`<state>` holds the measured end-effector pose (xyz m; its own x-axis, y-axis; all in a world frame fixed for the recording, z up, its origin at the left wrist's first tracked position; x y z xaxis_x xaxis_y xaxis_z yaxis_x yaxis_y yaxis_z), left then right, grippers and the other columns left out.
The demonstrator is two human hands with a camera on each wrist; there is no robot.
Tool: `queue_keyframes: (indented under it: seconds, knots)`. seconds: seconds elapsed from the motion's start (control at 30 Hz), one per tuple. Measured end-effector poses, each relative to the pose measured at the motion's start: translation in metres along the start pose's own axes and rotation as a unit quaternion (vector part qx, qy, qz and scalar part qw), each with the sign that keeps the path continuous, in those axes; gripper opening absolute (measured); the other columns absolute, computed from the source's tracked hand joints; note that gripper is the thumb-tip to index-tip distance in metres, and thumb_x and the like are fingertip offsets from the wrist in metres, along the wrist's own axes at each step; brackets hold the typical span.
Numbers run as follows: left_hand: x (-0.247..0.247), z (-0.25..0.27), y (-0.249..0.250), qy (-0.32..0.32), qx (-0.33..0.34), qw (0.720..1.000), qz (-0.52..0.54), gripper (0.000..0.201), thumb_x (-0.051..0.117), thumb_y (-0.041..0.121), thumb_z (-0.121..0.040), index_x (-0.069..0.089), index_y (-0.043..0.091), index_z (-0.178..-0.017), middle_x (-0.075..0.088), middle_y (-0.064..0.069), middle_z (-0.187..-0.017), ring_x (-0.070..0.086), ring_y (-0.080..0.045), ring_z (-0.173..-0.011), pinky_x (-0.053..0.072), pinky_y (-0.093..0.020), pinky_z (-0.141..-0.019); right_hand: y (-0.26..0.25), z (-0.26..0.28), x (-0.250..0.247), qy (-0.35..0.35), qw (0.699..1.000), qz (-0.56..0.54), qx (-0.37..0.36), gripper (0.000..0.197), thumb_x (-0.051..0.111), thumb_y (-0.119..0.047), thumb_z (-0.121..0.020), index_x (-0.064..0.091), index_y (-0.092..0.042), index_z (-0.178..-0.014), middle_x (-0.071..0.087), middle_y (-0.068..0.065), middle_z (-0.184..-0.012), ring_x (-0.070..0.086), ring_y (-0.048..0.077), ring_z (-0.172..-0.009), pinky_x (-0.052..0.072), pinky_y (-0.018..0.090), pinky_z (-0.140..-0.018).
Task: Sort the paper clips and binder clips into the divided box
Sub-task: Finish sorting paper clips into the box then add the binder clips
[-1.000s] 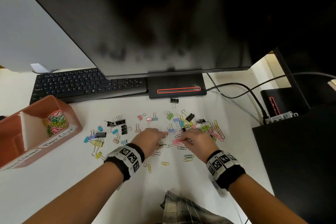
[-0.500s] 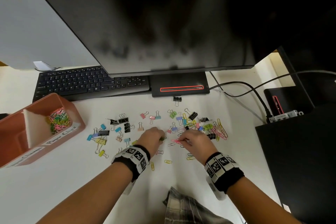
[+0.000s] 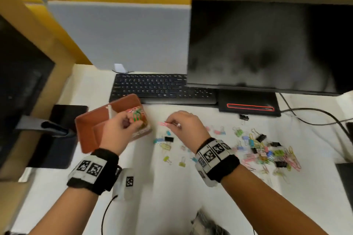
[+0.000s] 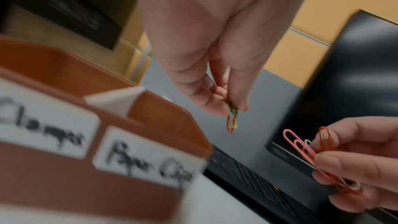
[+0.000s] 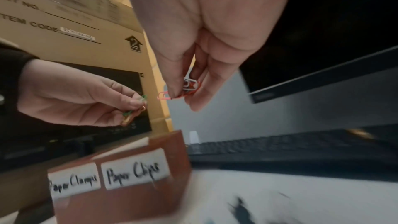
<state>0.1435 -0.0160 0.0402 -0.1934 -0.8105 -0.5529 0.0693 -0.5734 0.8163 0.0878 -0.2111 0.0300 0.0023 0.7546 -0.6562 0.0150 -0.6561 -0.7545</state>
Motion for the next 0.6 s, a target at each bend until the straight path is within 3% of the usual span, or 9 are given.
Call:
queue_keyframes:
  seconds: [0.07,0.13,0.17,0.2,0.3,0.37,0.5,0.6]
  knots:
    - [-0.027,-0.016,-0.011,0.037,-0.009,0.999,0.020,0.015,0.071,0.006,-0.076,0.058,0.000,-0.076,0.060,-0.005,-0.069,0.052,0.001,-0.052,0.044,-0.014,-0.059,-0.033,-0.034,0.028,-0.006,1.000,-0.011,-0.016,0.007,0.063,-0.016,-0.083,0.067,-0.017,-0.089,0.067,0.003,-0.089,0.060,0.019,-0.082,0.049,0.033,-0.080]
    - [-0.040,-0.028,-0.013,0.033,-0.023,0.997,0.060,0.005,0.063,0.008,-0.084,0.061,0.003,-0.085,0.060,-0.002,-0.072,0.056,0.006,-0.054,0.043,-0.008,-0.057,-0.058,-0.062,0.053,-0.011,1.000,-0.018,-0.011,0.013,0.062,-0.015,-0.084,0.066,-0.016,-0.096,0.068,0.006,-0.095,0.062,0.021,-0.086,0.050,0.035,-0.082]
    - [-0.042,-0.032,-0.013,0.020,-0.029,0.998,0.048,0.011,0.057,0.013,-0.089,0.063,0.005,-0.092,0.061,-0.001,-0.077,0.058,0.007,-0.061,0.042,-0.005,-0.059,-0.066,-0.073,0.064,-0.017,1.000,-0.017,0.006,0.017,0.061,-0.016,-0.085,0.065,-0.015,-0.102,0.069,0.007,-0.099,0.063,0.022,-0.090,0.051,0.036,-0.085]
    - [-0.044,-0.035,-0.014,-0.001,-0.034,0.999,0.020,0.020,0.051,0.022,-0.093,0.064,0.008,-0.098,0.063,-0.001,-0.085,0.060,0.002,-0.072,0.042,-0.006,-0.066,-0.071,-0.080,0.072,-0.028,0.999,-0.020,0.028,0.024,0.061,-0.018,-0.086,0.062,-0.014,-0.109,0.068,0.008,-0.105,0.063,0.023,-0.095,0.051,0.037,-0.088]
    - [-0.050,-0.037,-0.018,-0.052,-0.030,0.998,-0.028,0.035,0.041,0.036,-0.096,0.061,0.013,-0.113,0.059,0.005,-0.105,0.054,-0.012,-0.101,0.036,-0.024,-0.090,-0.071,-0.083,0.079,-0.034,0.996,-0.042,0.066,0.035,0.059,-0.024,-0.088,0.055,-0.014,-0.121,0.064,0.006,-0.116,0.063,0.019,-0.100,0.052,0.035,-0.091]
    - [-0.048,-0.033,-0.020,-0.057,0.000,0.998,-0.026,0.034,0.044,0.037,-0.094,0.060,0.015,-0.116,0.059,0.008,-0.108,0.053,-0.010,-0.102,0.036,-0.023,-0.089,-0.061,-0.067,0.069,-0.012,0.996,-0.059,0.060,0.029,0.058,-0.025,-0.089,0.057,-0.018,-0.118,0.062,0.000,-0.113,0.062,0.013,-0.094,0.052,0.028,-0.086]
    - [-0.018,-0.010,-0.016,-0.122,0.043,0.992,-0.004,0.017,0.051,0.031,-0.092,0.064,0.022,-0.097,0.065,0.012,-0.092,0.059,-0.005,-0.083,0.041,-0.015,-0.070,-0.004,-0.002,0.037,0.007,0.995,-0.024,0.100,0.019,0.056,-0.021,-0.090,0.061,-0.024,-0.108,0.056,-0.011,-0.103,0.056,0.000,-0.080,0.049,0.019,-0.078]
    - [0.031,0.014,-0.018,-0.224,0.042,0.974,-0.003,0.012,0.054,0.025,-0.091,0.064,0.021,-0.094,0.067,0.003,-0.092,0.062,-0.013,-0.084,0.051,-0.028,-0.075,0.057,0.066,0.010,0.020,0.981,0.024,0.193,0.022,0.058,-0.014,-0.088,0.061,-0.027,-0.105,0.056,-0.010,-0.104,0.054,-0.002,-0.079,0.051,0.021,-0.079]
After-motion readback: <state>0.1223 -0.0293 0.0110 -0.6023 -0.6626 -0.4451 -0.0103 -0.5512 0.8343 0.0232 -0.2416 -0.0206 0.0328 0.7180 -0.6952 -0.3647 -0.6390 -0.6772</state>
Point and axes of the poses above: each hand's wrist, its own z-axis away from the middle knuckle, its own x-axis out of the palm, y = z × x, the point moved 3 cm from there along -z, towards the middle knuckle
